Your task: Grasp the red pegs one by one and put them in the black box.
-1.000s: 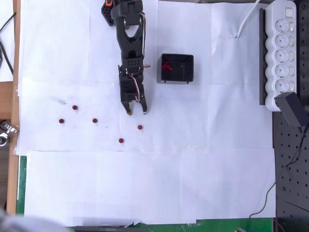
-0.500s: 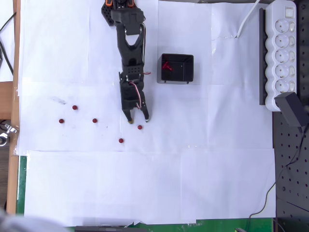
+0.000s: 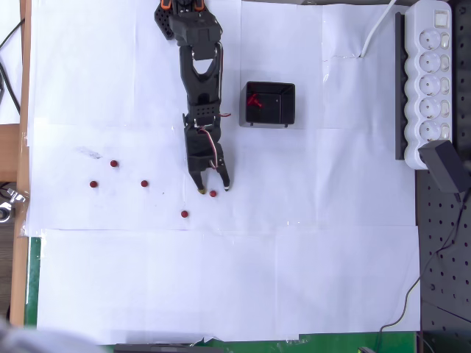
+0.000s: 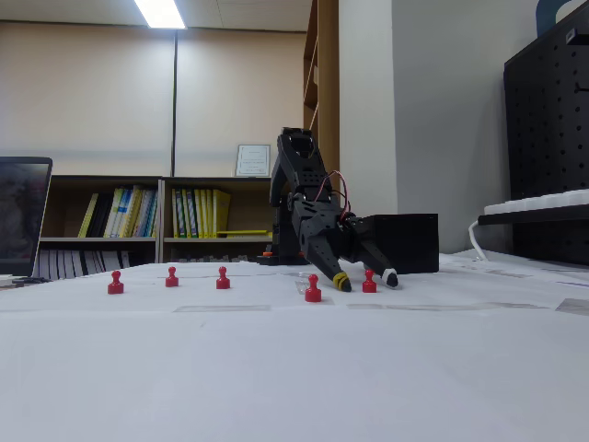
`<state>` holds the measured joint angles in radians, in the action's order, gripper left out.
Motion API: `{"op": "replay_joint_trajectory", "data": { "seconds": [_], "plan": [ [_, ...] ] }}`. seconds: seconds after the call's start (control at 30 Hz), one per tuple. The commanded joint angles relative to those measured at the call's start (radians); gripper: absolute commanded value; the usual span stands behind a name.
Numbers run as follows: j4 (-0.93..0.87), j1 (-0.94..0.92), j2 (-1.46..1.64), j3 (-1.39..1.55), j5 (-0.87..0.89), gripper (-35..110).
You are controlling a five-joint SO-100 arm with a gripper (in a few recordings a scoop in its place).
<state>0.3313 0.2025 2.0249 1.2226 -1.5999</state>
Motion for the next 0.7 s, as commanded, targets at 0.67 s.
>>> {"op": "replay_joint_trajectory", "data": {
  "seconds": [0.67],
  "plan": [
    [0.046, -0.003, 0.081, 0.147, -0.006, 22]
  ]
}}
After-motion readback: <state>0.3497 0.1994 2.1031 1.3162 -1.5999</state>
